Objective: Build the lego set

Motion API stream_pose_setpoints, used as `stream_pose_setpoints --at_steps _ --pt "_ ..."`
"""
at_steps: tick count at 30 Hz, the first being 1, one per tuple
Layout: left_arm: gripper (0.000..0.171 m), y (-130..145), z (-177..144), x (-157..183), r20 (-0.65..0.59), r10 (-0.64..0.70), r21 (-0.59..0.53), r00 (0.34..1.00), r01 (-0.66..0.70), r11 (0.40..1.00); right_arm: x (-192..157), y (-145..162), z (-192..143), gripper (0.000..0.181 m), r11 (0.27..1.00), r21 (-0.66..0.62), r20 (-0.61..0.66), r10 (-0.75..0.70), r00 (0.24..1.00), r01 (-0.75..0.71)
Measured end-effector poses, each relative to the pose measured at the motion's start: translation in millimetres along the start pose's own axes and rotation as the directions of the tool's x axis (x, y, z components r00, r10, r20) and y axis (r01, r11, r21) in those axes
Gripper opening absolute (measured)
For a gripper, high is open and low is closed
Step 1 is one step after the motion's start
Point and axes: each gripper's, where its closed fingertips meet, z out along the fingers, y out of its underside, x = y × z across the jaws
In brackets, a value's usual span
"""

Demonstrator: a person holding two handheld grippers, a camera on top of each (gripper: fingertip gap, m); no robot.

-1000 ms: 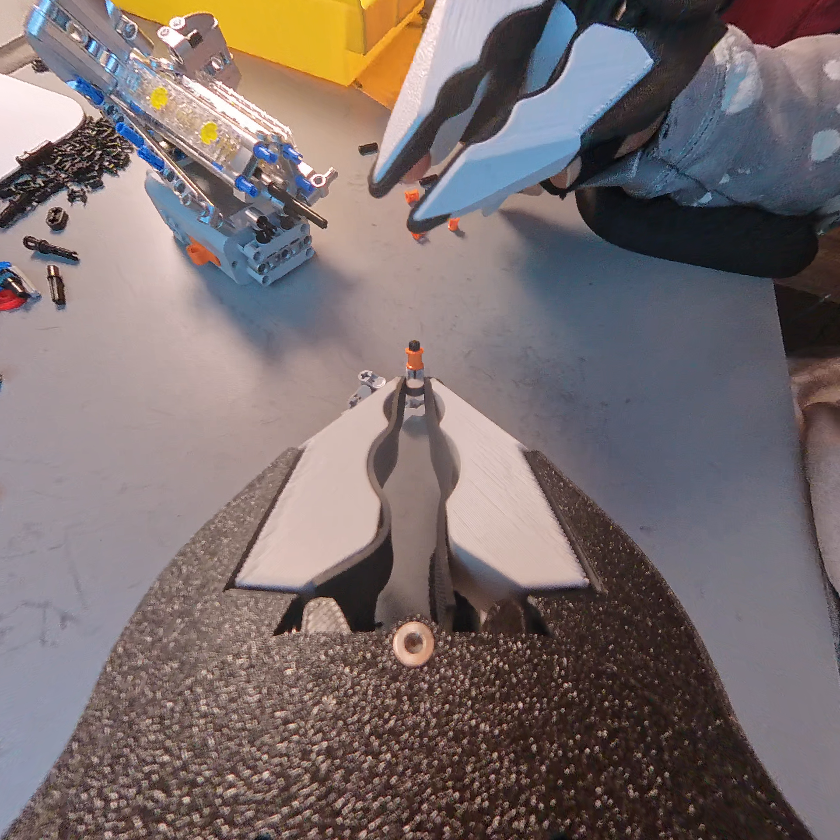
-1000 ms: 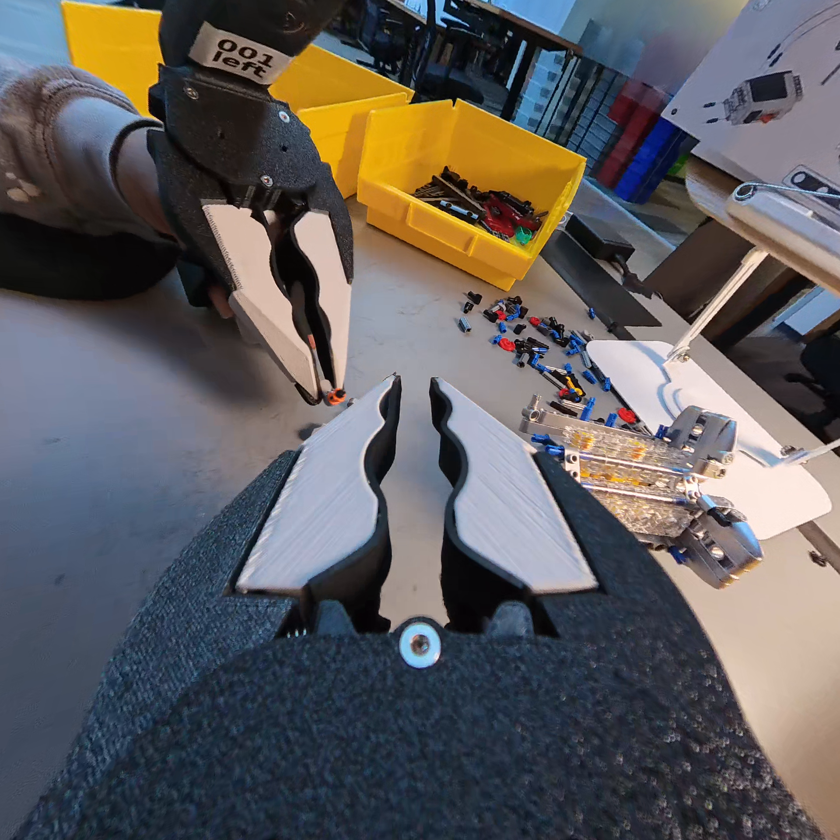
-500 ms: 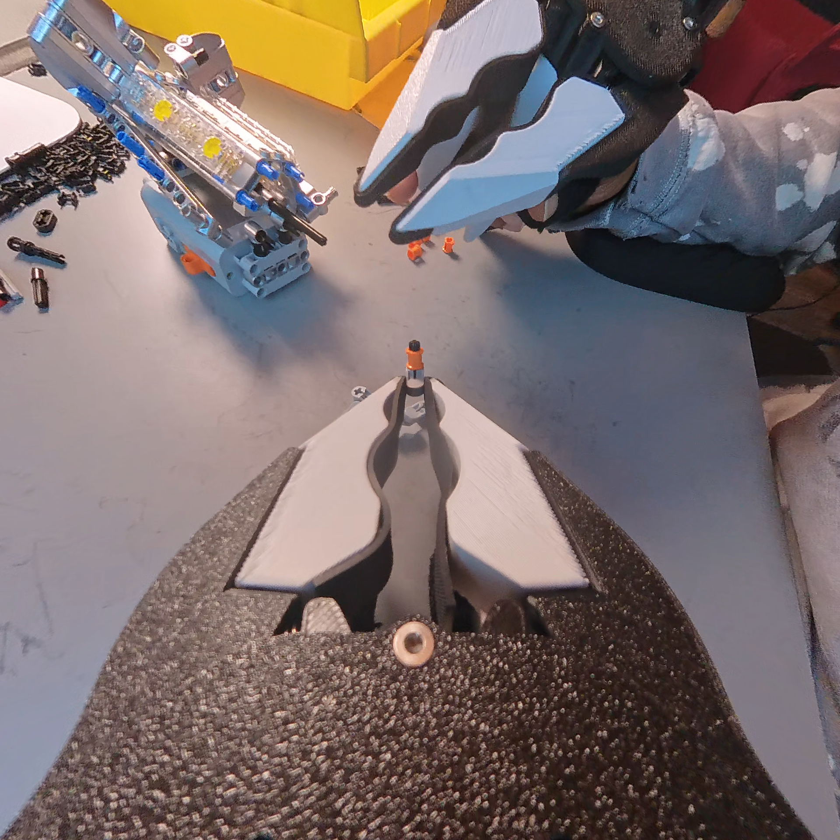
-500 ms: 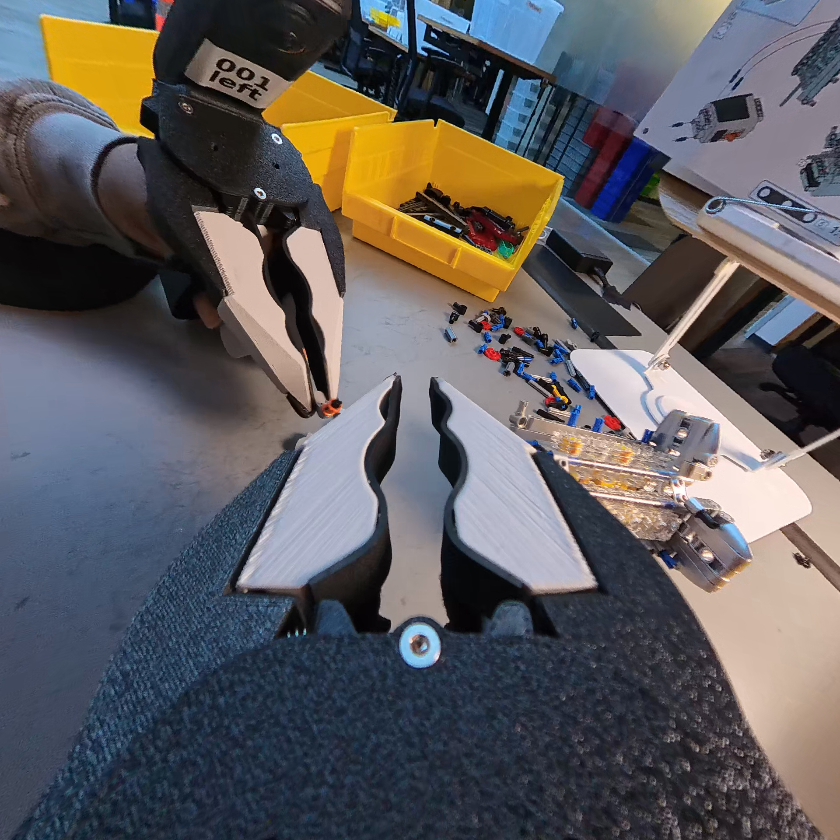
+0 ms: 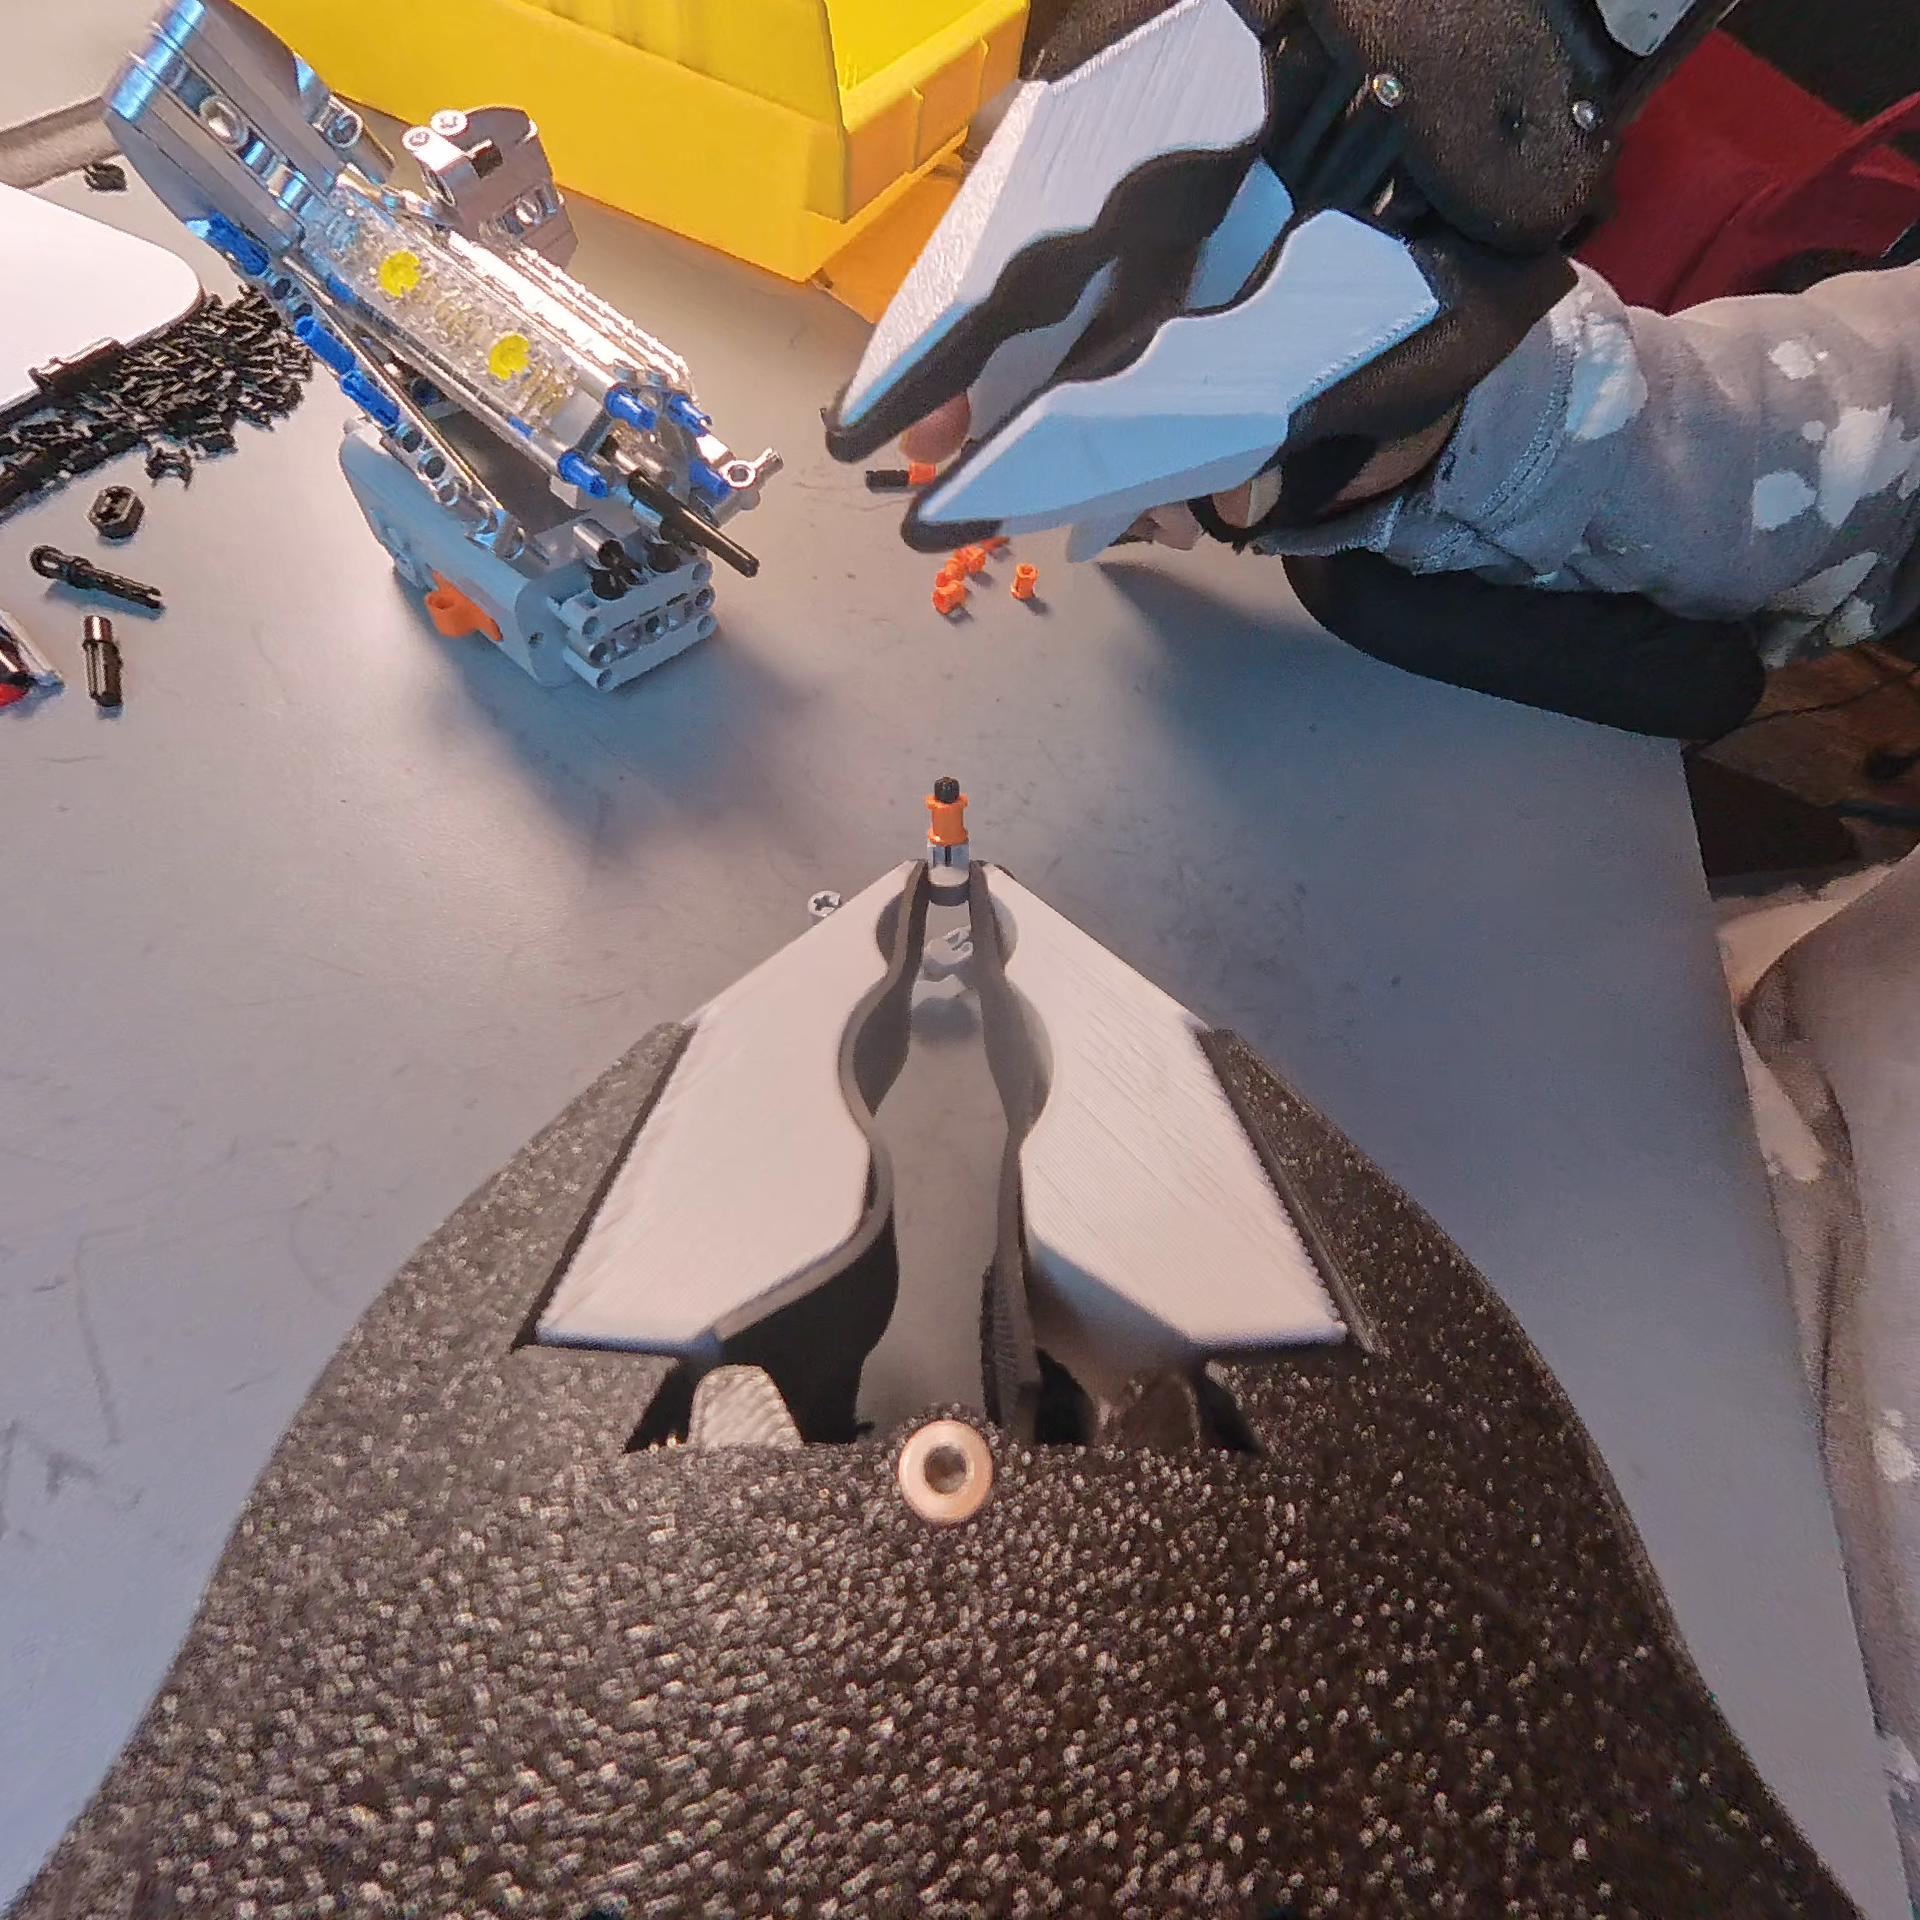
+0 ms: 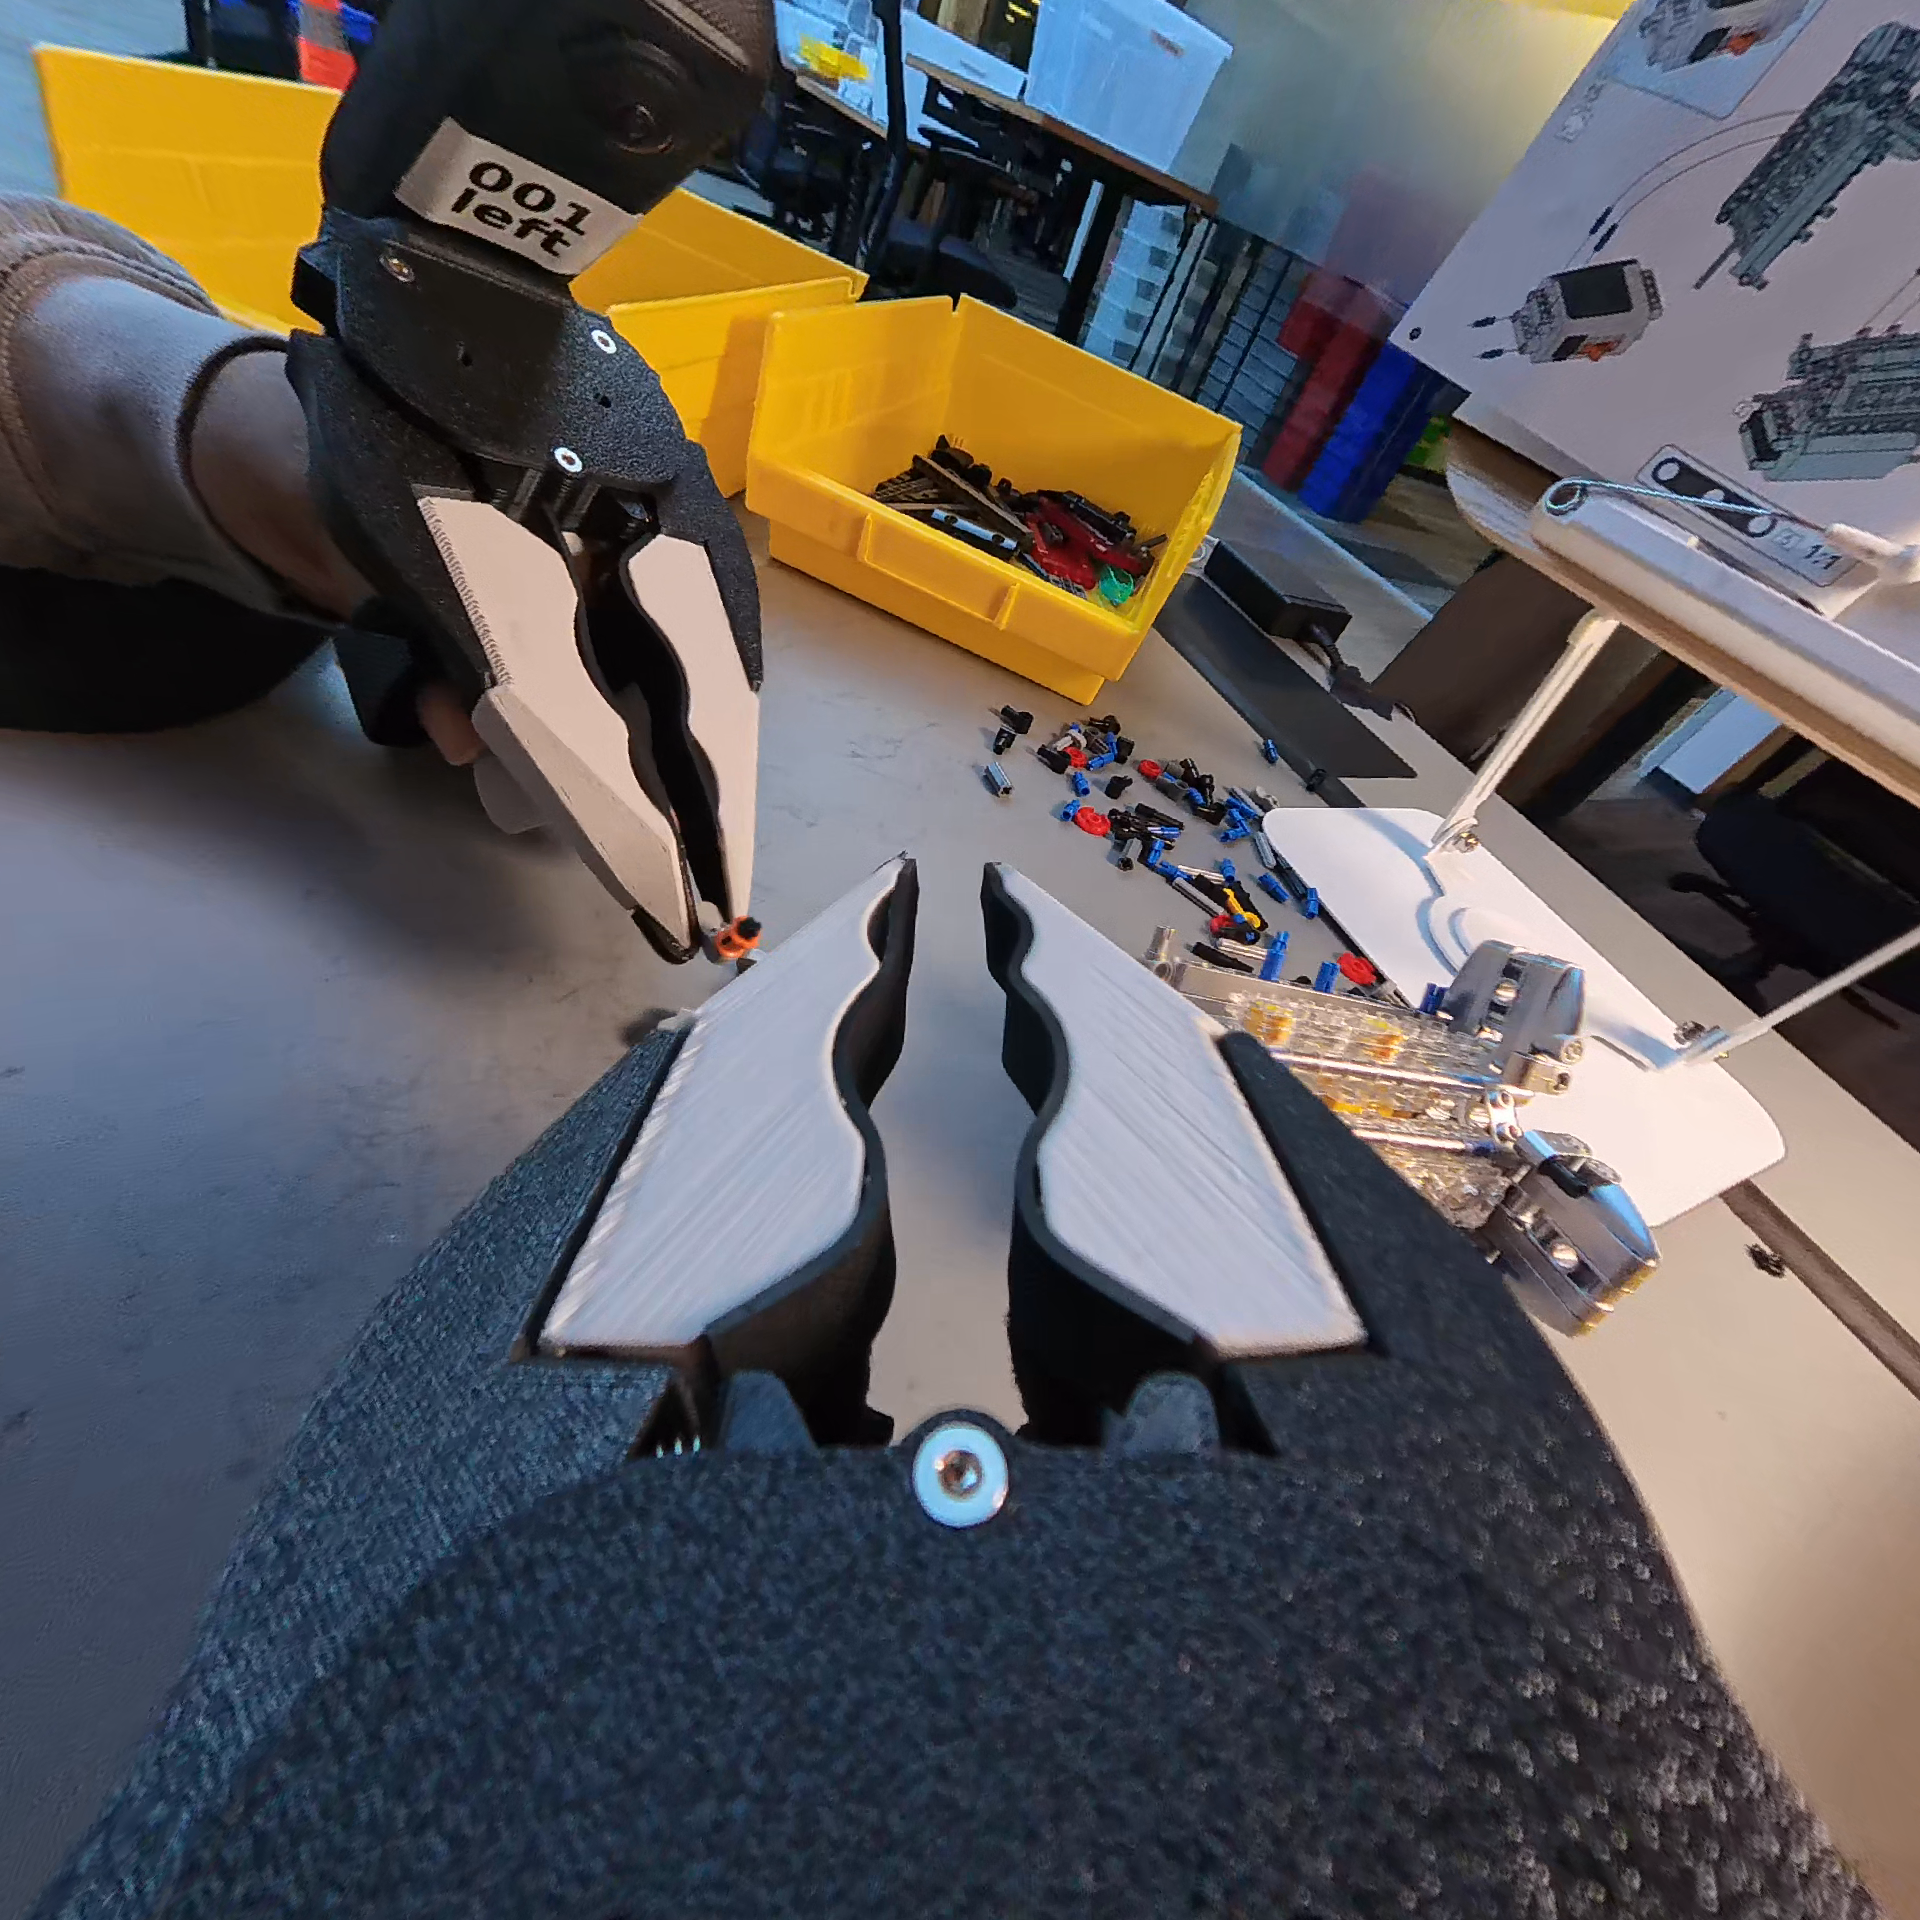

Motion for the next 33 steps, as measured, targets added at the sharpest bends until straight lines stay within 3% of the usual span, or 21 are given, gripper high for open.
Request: stream_pose_setpoints --at_steps 8,10,13,21,25,33 --pt "0.006 3 1 2 0.032 0.066 -0.022 0.997 -0.066 0.998 13 -9 -14 0.016 0.999 0.032 -0.007 0.037 0.999 -0.037" --pt "0.006 5 0 0 0.043 0.079 -0.038 0.996 -0.078 0.996 19 -7 -20 0.025 1.0 -0.014 -0.007 0.016 1.0 -0.016" --pt "0.005 10 0 -3 0.044 0.084 -0.067 0.995 -0.081 0.994 32 4 -30 0.026 0.994 -0.112 -0.025 0.011 1.0 -0.013" --pt "0.005 35 -11 -16 0.063 0.157 -0.201 0.986 -0.142 0.969 23 77 -54 0.025 0.877 -0.481 0.129 0.071 0.989 0.0" --pt "0.005 47 -19 -27 0.075 0.166 -0.254 0.983 -0.142 0.957 18 94 -58 0.021 0.852 -0.523 0.155 0.125 0.98 -0.026" --pt "0.006 56 -30 -35 0.087 0.17 -0.286 0.982 -0.139 0.948 17 98 -53 0.021 0.855 -0.515 0.16 0.157 0.974 -0.053"
